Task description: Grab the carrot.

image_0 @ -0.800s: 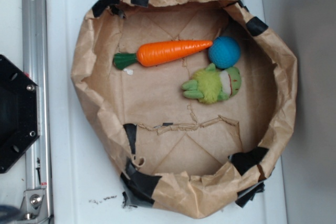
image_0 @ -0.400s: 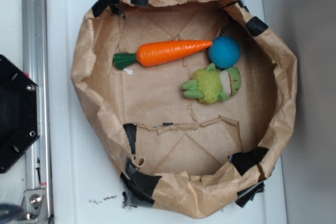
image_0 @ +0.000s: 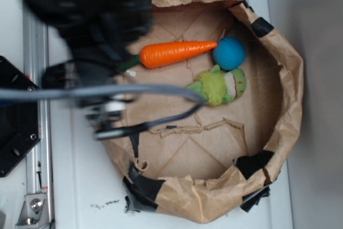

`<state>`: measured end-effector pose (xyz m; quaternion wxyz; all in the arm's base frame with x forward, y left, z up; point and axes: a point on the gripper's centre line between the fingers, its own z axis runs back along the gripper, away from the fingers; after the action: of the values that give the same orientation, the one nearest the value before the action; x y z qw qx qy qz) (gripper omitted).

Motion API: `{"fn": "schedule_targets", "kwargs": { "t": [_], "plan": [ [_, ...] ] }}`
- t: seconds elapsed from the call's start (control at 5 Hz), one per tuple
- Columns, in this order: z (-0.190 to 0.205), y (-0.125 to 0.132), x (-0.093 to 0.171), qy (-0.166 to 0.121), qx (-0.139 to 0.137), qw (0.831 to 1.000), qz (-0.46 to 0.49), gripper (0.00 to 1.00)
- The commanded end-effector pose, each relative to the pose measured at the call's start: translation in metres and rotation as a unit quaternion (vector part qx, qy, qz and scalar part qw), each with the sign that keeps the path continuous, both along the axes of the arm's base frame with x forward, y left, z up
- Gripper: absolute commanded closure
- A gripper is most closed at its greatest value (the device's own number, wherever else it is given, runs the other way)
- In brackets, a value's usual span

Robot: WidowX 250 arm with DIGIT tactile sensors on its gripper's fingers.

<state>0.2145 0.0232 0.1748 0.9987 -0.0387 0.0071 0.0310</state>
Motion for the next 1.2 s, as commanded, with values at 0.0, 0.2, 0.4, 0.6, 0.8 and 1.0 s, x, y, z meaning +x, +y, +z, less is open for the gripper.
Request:
{"fn": "schedule_targets", "kwargs": {
  "t": [0.0,0.2,0.4,0.6,0.8,1.0],
  "plan": [
    [-0.089,0.023,0.043,0.076,0.013,0.997,-0.028,0.00],
    [-0.134,0.006,0.028,0.113,0.037,0.989,-0.086,0.00],
    [-0.137,0.012,0.018,0.132,0.074,0.986,-0.066,0.00],
    [-0.127,0.039,0.019,0.112,0.080,0.984,-0.110,0.00],
    [-0.133,0.036,0.028,0.139,0.103,0.976,-0.135,0.00],
    [-0.133,0.036,0.026,0.132,0.097,0.978,-0.132,1.00]
  ]
}}
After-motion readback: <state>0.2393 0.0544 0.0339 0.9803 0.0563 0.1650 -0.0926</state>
